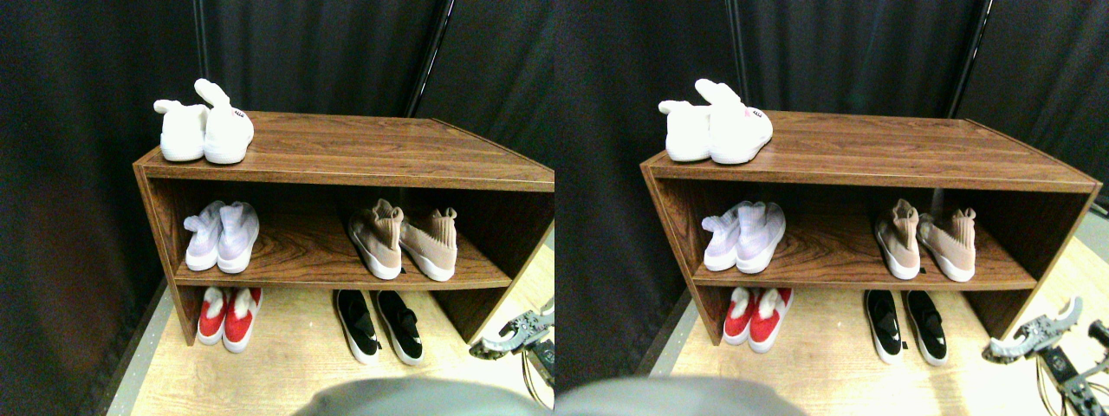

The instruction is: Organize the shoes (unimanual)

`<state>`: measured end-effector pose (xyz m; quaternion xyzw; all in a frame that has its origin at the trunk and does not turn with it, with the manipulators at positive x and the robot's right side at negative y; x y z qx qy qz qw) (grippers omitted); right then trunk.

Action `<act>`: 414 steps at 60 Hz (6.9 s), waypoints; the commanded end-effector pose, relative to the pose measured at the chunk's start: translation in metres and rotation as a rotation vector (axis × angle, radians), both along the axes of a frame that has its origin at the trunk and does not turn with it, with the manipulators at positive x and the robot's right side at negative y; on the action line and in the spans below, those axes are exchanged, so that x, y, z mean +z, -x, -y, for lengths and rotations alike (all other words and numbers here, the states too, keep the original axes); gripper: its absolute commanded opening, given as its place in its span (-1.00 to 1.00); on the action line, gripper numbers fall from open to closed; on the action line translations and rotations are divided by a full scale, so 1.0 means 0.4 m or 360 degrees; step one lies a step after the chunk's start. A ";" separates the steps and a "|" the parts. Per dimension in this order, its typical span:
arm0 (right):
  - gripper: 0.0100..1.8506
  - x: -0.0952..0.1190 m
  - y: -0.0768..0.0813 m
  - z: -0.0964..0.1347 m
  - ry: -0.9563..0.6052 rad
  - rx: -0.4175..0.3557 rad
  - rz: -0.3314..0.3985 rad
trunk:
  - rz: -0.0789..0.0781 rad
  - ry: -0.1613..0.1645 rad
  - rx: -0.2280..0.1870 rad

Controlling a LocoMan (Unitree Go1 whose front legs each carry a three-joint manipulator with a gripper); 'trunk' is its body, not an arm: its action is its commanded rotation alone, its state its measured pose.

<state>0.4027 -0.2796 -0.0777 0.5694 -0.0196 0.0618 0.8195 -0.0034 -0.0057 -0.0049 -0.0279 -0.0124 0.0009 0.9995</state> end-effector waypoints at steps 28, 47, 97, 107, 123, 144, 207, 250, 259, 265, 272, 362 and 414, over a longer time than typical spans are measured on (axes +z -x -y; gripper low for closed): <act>-0.95 0.105 -0.065 0.073 0.0268 -0.0356 0.0284 | -0.0019 0.0044 -0.0002; -0.95 0.082 -0.180 0.074 0.0112 -0.0427 0.0168 | -0.0023 0.0055 0.0014; -0.95 -0.043 -0.271 0.035 0.0037 -0.0424 -0.0137 | -0.0039 0.0078 0.0073; -0.95 -0.046 -0.267 0.005 -0.0008 -0.0346 -0.0171 | -0.0043 0.0093 0.0087; -0.95 -0.052 -0.258 -0.032 0.0032 -0.0312 -0.0214 | -0.0045 0.0120 0.0108; -0.95 -0.062 -0.264 -0.036 -0.0032 -0.0265 -0.0266 | -0.0048 0.0123 0.0113; -0.95 0.097 -0.027 -0.005 0.0110 -0.0074 0.0276 | -0.0076 0.0049 -0.0009; -0.95 -0.151 0.009 0.002 -0.0206 -0.0107 -0.0150 | -0.0173 0.0057 0.0026; -0.95 -0.215 -0.029 0.017 -0.0274 -0.0161 -0.0225 | -0.0176 0.0060 0.0031; -0.95 -0.254 -0.067 0.031 -0.0285 -0.0222 -0.0266 | -0.0176 0.0060 0.0031; -0.95 -0.277 -0.101 0.040 -0.0236 -0.0288 -0.0306 | -0.0177 0.0069 0.0042; -0.95 -0.383 -0.204 -0.021 -0.0338 -0.0356 -0.0572 | -0.0188 0.0126 0.0148; -0.95 -0.377 -0.203 -0.015 -0.0330 -0.0460 -0.0540 | -0.0182 0.0102 0.0104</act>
